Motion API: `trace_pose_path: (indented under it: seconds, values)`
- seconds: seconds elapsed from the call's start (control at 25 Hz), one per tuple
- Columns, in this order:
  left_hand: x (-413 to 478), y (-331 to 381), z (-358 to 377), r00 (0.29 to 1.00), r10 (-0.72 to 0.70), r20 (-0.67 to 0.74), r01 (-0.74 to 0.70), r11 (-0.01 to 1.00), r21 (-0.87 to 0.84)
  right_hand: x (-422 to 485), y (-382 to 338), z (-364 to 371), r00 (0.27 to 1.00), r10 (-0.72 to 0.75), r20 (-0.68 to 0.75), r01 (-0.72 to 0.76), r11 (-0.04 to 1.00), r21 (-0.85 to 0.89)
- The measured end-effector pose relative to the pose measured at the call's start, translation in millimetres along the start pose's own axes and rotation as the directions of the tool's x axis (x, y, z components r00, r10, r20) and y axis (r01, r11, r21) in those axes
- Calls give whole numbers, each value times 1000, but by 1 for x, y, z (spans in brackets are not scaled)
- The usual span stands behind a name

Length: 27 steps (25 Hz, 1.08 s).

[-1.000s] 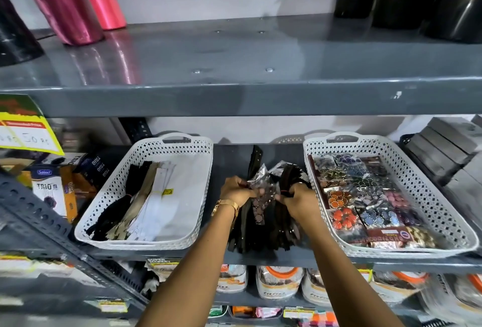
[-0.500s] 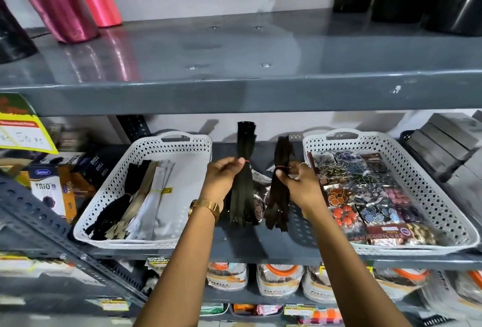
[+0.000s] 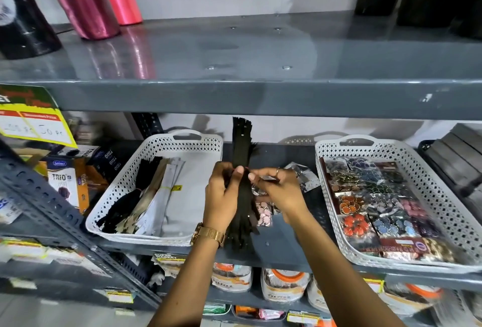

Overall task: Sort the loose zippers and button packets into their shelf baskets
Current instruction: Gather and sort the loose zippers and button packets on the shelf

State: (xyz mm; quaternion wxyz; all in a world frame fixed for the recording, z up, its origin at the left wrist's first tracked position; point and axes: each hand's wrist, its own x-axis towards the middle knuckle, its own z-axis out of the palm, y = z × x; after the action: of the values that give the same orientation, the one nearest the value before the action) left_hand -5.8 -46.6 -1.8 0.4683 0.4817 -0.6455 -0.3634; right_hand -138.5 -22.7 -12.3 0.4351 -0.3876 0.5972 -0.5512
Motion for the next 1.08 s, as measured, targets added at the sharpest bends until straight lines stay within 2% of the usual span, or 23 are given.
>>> trace_pose_path:
  seconds: [0.04,0.08,0.12,0.16,0.2,0.24,0.36,0.44,0.52,0.72,0.84,0.92,1.0,1.08]
  values:
    - [0,-2,-6,999,-6,-43,8,998,57,8,10,-1,997,-46,-56,36,985,-167]
    - [1,-3,-10,997,-4,-77,14,991,131,16,21,-3,990,-111,-82,68,911,-407]
    - [2,-5,-15,995,0,-95,19,980,200,24,32,-3,987,-146,-66,69,760,-646]
    - [3,-5,-19,994,3,-105,23,968,251,29,42,-2,993,-112,-44,29,578,-815]
    - [4,-6,-22,994,3,-112,29,959,283,33,52,0,999,-46,-24,-3,423,-906]
    - [6,-6,-22,994,-2,-113,35,956,291,36,58,2,1000,18,0,-6,314,-949]
    - [5,-1,-16,995,-42,-93,54,990,133,46,63,11,993,72,92,80,153,-985]
    - [8,2,-10,995,-87,-41,88,996,19,51,64,8,988,81,128,116,139,-984]
    - [16,0,-6,993,-117,13,118,993,-21,47,71,-4,987,55,151,141,153,-978]
    - [29,-14,12,973,-185,135,176,981,76,19,92,-45,980,-36,197,201,175,-964]
    - [31,-30,30,947,-246,207,191,949,251,10,91,-58,982,-49,182,188,244,-952]
    - [27,-47,40,915,-317,249,200,893,404,7,88,-58,984,-60,166,176,275,-945]
    - [18,-64,45,921,-324,217,121,767,631,6,82,-56,988,-52,142,151,300,-942]
    - [11,-74,45,963,-230,144,41,648,761,17,70,-52,992,-78,96,116,318,-941]
